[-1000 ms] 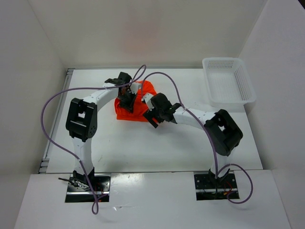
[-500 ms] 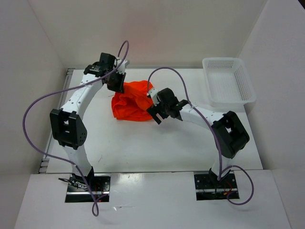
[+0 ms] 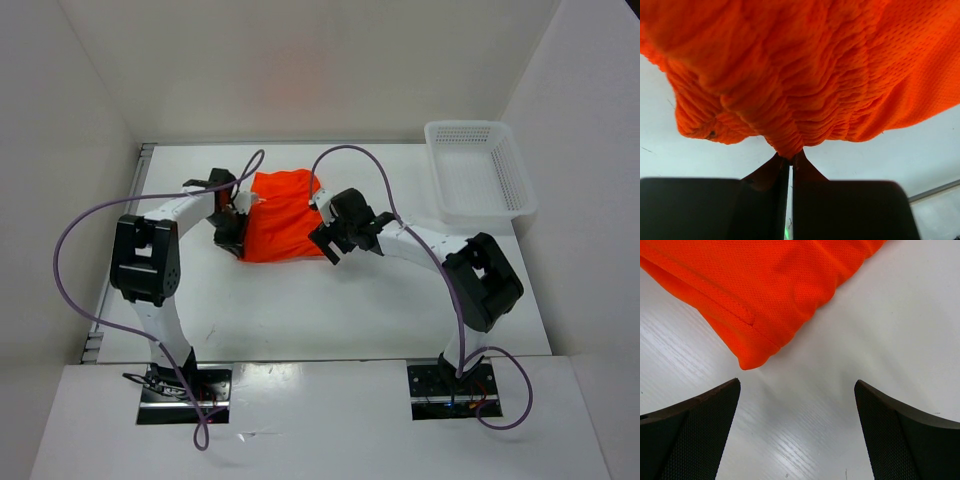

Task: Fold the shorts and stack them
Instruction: Fold the shorts

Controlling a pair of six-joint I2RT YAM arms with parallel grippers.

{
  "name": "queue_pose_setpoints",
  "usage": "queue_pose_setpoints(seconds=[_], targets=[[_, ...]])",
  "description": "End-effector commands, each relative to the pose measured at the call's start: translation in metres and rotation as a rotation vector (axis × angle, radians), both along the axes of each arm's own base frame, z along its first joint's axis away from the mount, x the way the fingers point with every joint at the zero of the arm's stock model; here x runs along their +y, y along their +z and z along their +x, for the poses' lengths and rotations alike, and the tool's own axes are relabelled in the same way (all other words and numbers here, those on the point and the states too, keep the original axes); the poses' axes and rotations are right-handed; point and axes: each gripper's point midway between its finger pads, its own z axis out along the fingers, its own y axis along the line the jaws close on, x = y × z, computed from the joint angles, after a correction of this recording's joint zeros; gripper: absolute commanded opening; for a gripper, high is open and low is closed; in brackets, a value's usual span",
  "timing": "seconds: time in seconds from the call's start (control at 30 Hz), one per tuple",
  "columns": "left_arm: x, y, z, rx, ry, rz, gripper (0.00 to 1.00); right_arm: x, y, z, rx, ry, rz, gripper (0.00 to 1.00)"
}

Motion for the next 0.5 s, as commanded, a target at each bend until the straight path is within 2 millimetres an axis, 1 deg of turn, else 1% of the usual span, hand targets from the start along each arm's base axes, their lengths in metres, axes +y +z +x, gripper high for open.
queue_pose_setpoints(seconds=[0.0, 0.07, 0.1, 0.13, 0.17, 0.2, 0.23, 0.3, 0.33, 0.4, 0.43, 0.47], targets=[[0.006, 0.004, 0.021, -0.067, 0.023, -0.021, 0.07, 0.004, 0.017, 0.006, -0.046, 0.005, 0.044, 1.0], [0.006, 0.004, 0.021, -0.067, 0.023, -0.021, 0.14, 0.004, 0.017, 0.006, -0.046, 0.005, 0.044, 1.0], [0.005, 0.007, 0.025, -0.078, 0.023, -0.022, 0.24, 0.004, 0.017, 0.006, -0.046, 0.005, 0.044, 1.0], [0.006, 0.007, 0.022, -0.067, 0.023, -0.021, 0.3, 0.004, 0.017, 0.006, -0.046, 0.005, 0.044, 1.0], [0.007, 0.014, 0.024, -0.093, 0.025, -0.013, 0.34, 0.003, 0.013, 0.003, -0.039, 0.004, 0.039, 1.0], [0.008, 0.02, 0.022, -0.09, 0.025, -0.013, 0.44, 0.003, 0.013, 0.003, -0.039, 0.004, 0.039, 1.0], [0.007, 0.033, 0.024, -0.116, 0.025, -0.016, 0.48, 0.001, 0.013, 0.004, -0.043, -0.002, 0.033, 1.0], [0.007, 0.05, 0.021, -0.114, 0.03, -0.045, 0.56, 0.001, 0.013, 0.004, -0.043, -0.002, 0.033, 1.0], [0.004, 0.069, 0.029, -0.16, 0.027, -0.061, 0.58, 0.002, 0.015, 0.006, -0.054, 0.005, 0.034, 1.0], [0.006, 0.089, 0.04, -0.206, 0.04, -0.106, 0.65, 0.002, 0.015, 0.006, -0.054, 0.005, 0.034, 1.0], [0.005, 0.098, 0.046, -0.231, 0.041, -0.13, 0.71, 0.001, 0.011, 0.004, -0.046, 0.005, 0.028, 1.0], [0.002, 0.119, 0.059, -0.284, 0.038, -0.174, 0.74, 0.002, 0.012, 0.005, -0.054, 0.005, 0.034, 1.0]])
